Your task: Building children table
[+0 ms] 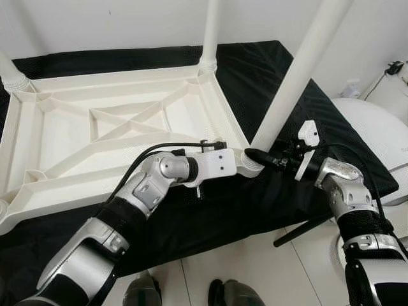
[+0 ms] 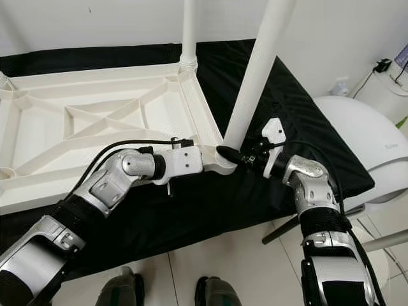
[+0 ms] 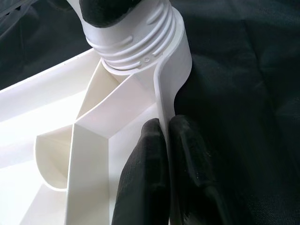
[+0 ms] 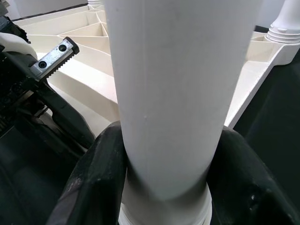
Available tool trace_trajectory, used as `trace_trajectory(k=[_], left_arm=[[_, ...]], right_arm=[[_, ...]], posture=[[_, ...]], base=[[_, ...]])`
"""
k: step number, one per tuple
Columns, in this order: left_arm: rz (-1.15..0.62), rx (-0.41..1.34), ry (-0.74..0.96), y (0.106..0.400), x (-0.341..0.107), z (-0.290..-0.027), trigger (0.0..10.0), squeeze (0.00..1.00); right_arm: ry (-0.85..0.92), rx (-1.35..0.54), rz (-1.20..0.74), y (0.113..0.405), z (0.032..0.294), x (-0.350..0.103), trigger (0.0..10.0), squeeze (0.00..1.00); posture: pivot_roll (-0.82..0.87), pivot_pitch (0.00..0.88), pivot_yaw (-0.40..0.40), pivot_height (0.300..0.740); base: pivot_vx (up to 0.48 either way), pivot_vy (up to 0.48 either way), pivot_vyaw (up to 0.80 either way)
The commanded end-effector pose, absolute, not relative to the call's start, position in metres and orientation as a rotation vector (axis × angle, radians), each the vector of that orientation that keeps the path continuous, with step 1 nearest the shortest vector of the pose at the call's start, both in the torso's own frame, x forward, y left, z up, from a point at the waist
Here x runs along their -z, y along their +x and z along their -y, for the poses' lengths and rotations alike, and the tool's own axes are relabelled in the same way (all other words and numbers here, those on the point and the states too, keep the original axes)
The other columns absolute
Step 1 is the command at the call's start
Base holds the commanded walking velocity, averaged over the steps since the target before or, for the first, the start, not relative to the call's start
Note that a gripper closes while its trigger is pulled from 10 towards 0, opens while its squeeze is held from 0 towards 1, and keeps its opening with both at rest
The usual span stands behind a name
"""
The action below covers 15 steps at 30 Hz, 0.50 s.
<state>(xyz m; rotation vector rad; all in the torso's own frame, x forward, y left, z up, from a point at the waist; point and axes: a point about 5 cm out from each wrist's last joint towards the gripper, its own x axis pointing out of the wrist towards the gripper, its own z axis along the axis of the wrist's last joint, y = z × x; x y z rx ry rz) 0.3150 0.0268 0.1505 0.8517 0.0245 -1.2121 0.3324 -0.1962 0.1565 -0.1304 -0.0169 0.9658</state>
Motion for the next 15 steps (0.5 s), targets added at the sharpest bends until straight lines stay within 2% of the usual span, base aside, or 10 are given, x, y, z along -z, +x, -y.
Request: trace_trajectory(k=[1,2,3,4,10,15], left_arm=[[0.015,1.272,0.891,0.311,-0.155,-0.02,10.0,0.0],[0.016,1.272,0.89,0.311,-0.155,-0.019,10.0,0.0],[0.016,1.272,0.889,0.311,-0.155,-0.019,10.0,0.0],[0.017,1.273,0.887,0.31,-0.155,-0.019,10.0,0.0],[0.018,1.271,0.884,0.31,-0.155,-0.018,10.0,0.0],[0.016,1.268,0.879,0.31,-0.155,-0.018,10.0,0.0]], right_arm=[[-0.128,-0.953,-0.009,0.332,0.202,-0.154,0.0,0.0],[-0.129,-0.953,-0.013,0.332,0.203,-0.154,0.0,0.0],[-0.129,-0.946,-0.02,0.331,0.204,-0.153,4.2,0.0],[-0.12,-0.939,-0.018,0.331,0.203,-0.153,10.0,0.0],[-0.09,-0.908,-0.004,0.329,0.2,-0.153,10.0,0.0],[-0.049,-0.784,0.065,0.326,0.183,-0.155,10.0,0.0]], posture=[[-0.03,0.06,-0.033,0.74],[-0.03,0.06,-0.033,0.74],[-0.04,0.061,-0.034,0.74],[-0.04,0.063,-0.036,0.74],[-0.04,0.066,-0.041,0.74],[-0.04,0.071,-0.043,0.74]], base=[[0.0,0.0,0.0],[0.0,0.0,0.0],[0.0,0.0,0.0],[0.0,0.0,0.0],[0.0,0.0,0.0],[0.0,0.0,0.0]])
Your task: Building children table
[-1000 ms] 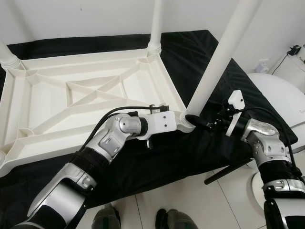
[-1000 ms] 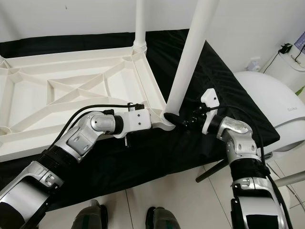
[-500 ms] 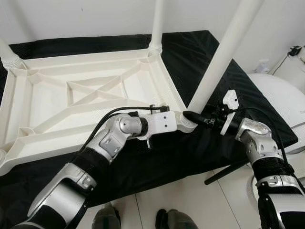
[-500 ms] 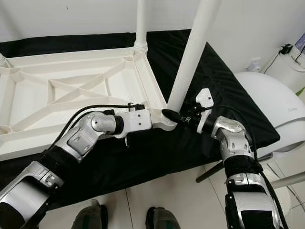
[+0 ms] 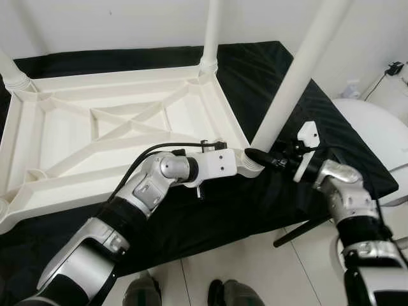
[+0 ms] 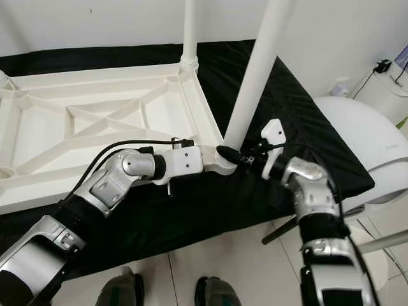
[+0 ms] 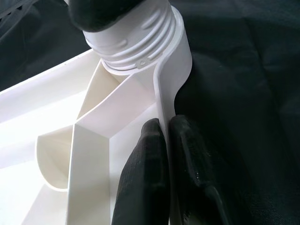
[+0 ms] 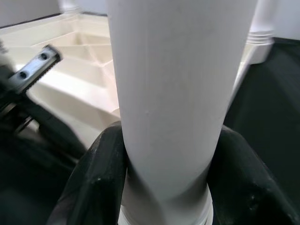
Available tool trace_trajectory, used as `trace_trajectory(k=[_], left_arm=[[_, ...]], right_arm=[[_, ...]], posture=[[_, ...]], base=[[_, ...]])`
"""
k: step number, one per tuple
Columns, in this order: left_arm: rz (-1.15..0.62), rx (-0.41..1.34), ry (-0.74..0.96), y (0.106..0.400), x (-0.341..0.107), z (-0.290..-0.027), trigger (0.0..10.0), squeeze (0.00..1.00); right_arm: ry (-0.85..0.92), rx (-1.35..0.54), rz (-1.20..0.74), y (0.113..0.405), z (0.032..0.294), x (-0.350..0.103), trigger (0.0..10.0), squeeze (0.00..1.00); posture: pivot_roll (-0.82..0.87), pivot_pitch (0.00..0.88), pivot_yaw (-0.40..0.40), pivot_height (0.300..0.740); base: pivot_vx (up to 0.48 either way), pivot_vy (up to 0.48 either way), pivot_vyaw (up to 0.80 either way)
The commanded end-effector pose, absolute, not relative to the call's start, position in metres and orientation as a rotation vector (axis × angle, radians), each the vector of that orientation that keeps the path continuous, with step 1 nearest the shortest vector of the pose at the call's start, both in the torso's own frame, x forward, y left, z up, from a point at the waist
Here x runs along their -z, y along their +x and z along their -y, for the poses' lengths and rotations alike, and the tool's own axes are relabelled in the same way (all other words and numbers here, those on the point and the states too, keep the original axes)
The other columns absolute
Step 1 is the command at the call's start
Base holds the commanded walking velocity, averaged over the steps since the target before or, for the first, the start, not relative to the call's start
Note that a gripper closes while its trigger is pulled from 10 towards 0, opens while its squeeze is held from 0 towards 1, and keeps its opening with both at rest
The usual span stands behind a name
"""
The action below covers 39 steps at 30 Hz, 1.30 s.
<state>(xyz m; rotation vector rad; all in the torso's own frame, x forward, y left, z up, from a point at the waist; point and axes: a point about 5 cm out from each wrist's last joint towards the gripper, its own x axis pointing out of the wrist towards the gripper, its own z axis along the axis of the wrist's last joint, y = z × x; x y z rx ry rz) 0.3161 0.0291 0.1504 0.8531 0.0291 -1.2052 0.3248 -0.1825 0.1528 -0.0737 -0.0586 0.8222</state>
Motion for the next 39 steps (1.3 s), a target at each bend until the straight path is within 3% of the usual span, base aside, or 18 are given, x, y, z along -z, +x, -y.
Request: trace_trajectory(k=[1,15,28,39], left_arm=[[0.015,1.268,0.878,0.31,-0.154,-0.018,10.0,0.0],[0.016,1.273,0.874,0.309,-0.154,-0.018,10.0,0.0],[0.015,1.271,0.872,0.309,-0.154,-0.018,10.0,0.0],[0.016,1.265,0.87,0.309,-0.155,-0.018,10.0,0.0]], right_arm=[[-0.041,-0.744,0.077,0.327,0.179,-0.156,10.0,0.0],[0.069,-0.442,0.173,0.319,0.131,-0.165,10.0,0.0],[0.09,0.009,0.117,0.318,0.121,-0.154,10.0,0.0],[0.128,0.108,0.124,0.316,0.123,-0.156,10.0,0.0]], posture=[[-0.04,0.075,-0.045,0.74],[-0.04,0.077,-0.047,0.74],[-0.04,0.079,-0.05,0.74],[-0.03,0.076,-0.053,0.74]], base=[[0.0,0.0,0.0],[0.0,0.0,0.0],[0.0,0.0,0.0],[0.0,0.0,0.0]])
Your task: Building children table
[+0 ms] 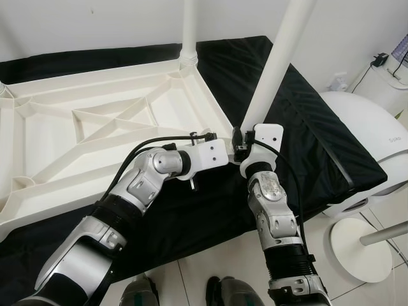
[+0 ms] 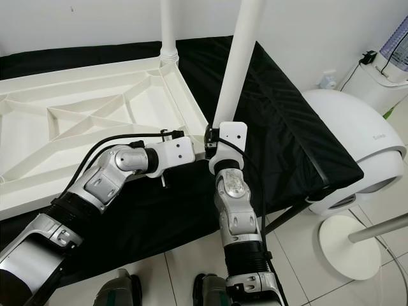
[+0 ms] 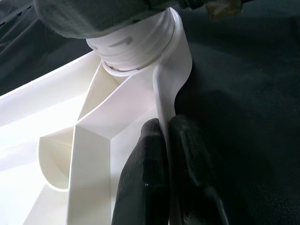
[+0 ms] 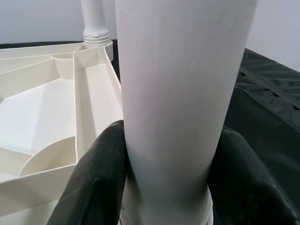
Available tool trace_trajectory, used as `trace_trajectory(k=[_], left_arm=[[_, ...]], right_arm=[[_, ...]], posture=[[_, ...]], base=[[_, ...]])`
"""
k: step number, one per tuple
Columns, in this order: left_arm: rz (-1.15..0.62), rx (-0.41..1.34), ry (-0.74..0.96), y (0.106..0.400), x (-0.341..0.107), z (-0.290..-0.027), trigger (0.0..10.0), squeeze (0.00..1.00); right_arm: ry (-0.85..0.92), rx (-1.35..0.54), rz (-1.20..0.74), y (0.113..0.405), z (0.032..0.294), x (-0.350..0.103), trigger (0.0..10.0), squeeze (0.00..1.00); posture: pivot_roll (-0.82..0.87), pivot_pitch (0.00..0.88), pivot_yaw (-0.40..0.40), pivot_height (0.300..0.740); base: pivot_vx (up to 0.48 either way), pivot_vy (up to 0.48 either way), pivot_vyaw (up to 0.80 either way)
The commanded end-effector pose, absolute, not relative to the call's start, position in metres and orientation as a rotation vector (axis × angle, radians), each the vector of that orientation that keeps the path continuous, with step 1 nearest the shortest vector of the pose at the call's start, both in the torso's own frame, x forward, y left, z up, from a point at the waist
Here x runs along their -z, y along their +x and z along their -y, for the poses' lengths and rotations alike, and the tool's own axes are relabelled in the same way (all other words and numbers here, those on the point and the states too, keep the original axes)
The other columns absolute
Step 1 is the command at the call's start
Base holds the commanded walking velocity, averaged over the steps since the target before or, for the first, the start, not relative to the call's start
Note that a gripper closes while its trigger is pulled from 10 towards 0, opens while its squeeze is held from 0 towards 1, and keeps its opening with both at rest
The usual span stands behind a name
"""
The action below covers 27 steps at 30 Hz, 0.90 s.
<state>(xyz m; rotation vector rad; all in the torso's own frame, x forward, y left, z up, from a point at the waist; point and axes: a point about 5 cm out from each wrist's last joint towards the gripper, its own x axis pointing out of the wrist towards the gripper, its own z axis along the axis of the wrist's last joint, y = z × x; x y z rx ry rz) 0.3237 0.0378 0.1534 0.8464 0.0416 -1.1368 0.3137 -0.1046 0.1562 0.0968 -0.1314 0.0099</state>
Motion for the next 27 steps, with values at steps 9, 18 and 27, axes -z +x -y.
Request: trace_trajectory(k=[9,18,27], left_arm=[[0.021,1.27,0.869,0.309,-0.155,-0.016,10.0,0.0],[0.023,1.273,0.866,0.308,-0.154,-0.014,10.0,0.0],[0.026,1.275,0.867,0.307,-0.154,-0.014,10.0,0.0]], right_arm=[[0.162,0.0,0.179,0.312,0.125,-0.161,10.0,1.0],[0.127,-0.41,0.16,0.306,0.124,-0.156,10.0,0.0],[0.022,-0.576,0.146,0.311,0.152,-0.156,10.0,0.0]], posture=[[-0.04,0.071,-0.051,0.74],[-0.04,0.058,-0.056,0.74],[-0.04,0.053,-0.054,0.74]], base=[[0.0,0.0,0.0],[0.0,0.0,0.0],[0.0,0.0,0.0]])
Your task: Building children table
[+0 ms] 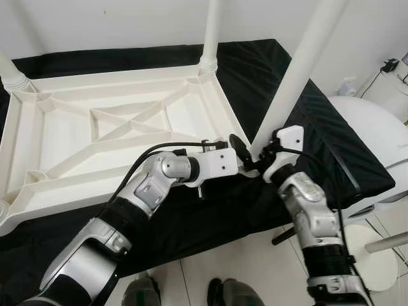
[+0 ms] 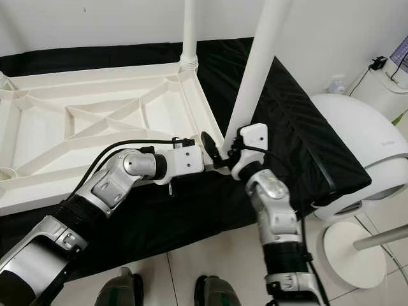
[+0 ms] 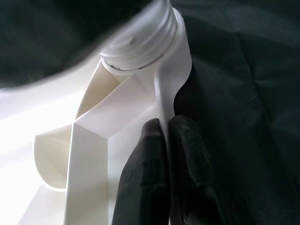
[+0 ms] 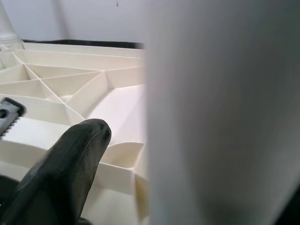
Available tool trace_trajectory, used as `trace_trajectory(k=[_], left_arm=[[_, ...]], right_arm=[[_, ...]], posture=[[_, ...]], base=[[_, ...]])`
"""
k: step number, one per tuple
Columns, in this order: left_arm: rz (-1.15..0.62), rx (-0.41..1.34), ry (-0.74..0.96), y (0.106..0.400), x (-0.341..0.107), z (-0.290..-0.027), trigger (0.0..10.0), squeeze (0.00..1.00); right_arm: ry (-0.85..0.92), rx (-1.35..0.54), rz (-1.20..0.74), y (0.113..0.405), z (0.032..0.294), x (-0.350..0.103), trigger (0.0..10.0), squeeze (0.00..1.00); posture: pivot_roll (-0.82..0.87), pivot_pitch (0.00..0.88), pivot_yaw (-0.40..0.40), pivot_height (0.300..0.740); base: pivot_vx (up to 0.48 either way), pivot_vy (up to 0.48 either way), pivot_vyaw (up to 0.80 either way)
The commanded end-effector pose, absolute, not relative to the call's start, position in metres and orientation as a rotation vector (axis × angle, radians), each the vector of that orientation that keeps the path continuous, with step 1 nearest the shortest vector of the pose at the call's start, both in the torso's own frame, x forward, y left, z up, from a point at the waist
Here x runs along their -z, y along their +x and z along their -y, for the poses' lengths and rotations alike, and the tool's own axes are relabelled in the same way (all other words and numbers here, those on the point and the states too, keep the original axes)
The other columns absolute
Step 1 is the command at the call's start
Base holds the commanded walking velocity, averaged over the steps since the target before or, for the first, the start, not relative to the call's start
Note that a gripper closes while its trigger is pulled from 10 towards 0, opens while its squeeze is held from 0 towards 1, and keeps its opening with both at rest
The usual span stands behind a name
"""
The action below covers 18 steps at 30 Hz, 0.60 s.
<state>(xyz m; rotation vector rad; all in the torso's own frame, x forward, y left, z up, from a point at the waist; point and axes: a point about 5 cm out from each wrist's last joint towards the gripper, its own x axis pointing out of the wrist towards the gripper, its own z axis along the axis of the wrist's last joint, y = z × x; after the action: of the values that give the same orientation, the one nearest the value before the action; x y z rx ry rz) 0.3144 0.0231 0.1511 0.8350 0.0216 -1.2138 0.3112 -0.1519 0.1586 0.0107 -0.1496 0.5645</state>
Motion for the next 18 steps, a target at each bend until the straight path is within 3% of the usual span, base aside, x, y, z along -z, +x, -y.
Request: trace_trajectory(k=[1,8,18], left_arm=[[0.026,1.276,0.868,0.307,-0.154,-0.014,10.0,0.0],[0.026,1.279,0.872,0.308,-0.155,-0.014,10.0,0.0],[0.031,1.282,0.874,0.309,-0.156,-0.013,10.0,0.0]], right_arm=[[0.007,-0.603,0.133,0.313,0.16,-0.155,10.0,0.0],[-0.082,-0.778,0.036,0.321,0.197,-0.154,10.0,0.0],[-0.11,-0.851,0.008,0.331,0.208,-0.163,10.0,0.0]], posture=[[-0.04,0.053,-0.052,0.74],[-0.04,0.052,-0.037,0.74],[-0.05,0.054,-0.03,0.74]], base=[[0.0,0.0,0.0],[0.0,0.0,0.0],[0.0,0.0,0.0]])
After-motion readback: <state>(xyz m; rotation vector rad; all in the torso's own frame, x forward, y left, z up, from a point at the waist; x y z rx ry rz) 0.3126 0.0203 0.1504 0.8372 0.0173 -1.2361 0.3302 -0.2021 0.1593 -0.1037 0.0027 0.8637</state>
